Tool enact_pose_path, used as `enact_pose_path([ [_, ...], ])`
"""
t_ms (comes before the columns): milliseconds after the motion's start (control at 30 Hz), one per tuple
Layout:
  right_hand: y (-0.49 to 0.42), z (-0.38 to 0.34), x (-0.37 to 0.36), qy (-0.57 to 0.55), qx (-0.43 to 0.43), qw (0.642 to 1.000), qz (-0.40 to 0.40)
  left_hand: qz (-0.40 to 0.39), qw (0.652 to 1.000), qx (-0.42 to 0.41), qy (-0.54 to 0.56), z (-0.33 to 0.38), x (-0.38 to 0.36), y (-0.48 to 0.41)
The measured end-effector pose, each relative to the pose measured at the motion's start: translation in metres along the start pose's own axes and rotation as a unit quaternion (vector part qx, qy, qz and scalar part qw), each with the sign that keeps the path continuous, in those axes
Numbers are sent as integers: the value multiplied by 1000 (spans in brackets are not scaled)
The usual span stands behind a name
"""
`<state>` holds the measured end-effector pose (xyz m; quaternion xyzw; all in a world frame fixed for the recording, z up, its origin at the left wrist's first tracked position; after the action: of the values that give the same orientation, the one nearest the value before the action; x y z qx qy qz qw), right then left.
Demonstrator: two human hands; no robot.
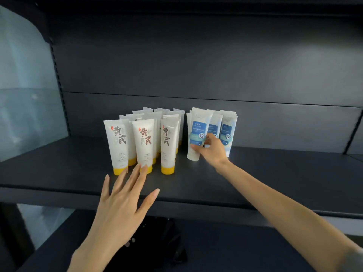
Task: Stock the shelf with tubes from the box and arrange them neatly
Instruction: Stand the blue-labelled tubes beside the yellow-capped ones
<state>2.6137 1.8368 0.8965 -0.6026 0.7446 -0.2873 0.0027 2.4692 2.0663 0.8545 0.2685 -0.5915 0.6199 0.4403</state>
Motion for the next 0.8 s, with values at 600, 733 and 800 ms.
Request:
enact_pose_path([
  [600, -4, 18, -24, 77, -62, 995, 9, -38, 999, -11, 9, -14, -7, 0],
  [733, 8, 15, -6, 101, -57, 993, -1, -37, 998, -46, 14, -5, -3, 0],
  [800, 20, 8, 10, 151, -32, 988, 3, -40, 997, -65, 16, 2, -1, 0],
])
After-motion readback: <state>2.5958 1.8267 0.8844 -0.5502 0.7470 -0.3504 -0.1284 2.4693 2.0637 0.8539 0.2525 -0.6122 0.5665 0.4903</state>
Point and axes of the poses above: each hand's wrist, its own y-axis away from the middle knuckle, its own x-axis out of the back of the hand, z = x × y, the point moved 6 cm from there along -y, towards the middle knuckle, and after that the axes turned 1 degree about z, right-handed, at the moved point
